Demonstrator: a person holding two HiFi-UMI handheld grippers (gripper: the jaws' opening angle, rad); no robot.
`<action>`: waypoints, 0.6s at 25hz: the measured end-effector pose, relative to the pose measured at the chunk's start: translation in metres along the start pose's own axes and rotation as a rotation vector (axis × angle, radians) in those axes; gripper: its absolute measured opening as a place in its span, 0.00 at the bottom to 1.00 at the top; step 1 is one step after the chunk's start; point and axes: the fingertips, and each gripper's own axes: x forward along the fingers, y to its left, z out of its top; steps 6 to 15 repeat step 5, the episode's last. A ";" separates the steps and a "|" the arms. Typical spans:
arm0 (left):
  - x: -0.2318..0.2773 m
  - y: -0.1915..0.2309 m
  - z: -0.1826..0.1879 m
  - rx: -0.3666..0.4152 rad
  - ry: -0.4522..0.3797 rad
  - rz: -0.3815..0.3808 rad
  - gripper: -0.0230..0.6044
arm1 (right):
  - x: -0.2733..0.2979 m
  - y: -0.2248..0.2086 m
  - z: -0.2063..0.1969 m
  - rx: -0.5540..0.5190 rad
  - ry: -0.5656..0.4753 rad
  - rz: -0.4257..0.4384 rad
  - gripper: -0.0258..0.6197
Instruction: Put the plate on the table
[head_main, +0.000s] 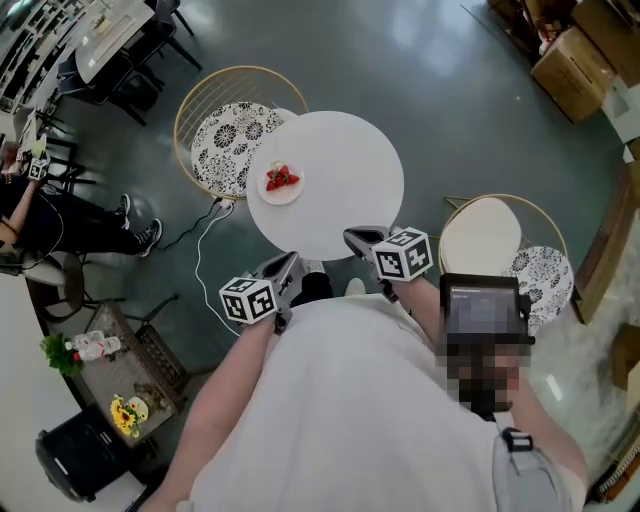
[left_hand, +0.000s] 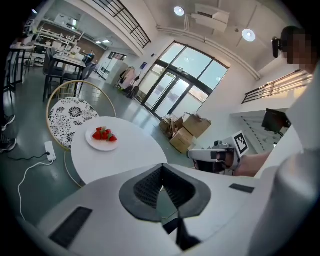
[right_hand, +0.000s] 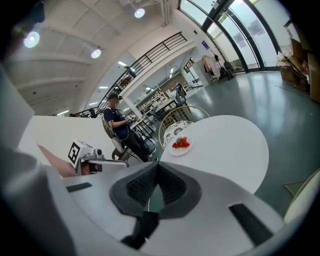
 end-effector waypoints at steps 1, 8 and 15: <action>-0.001 0.001 0.000 -0.002 -0.003 0.007 0.04 | 0.000 0.001 -0.001 0.000 0.001 0.001 0.04; -0.002 0.002 -0.002 -0.008 -0.019 0.028 0.04 | -0.001 0.000 -0.003 -0.005 0.008 0.006 0.04; -0.002 0.002 -0.002 -0.008 -0.019 0.028 0.04 | -0.001 0.000 -0.003 -0.005 0.008 0.006 0.04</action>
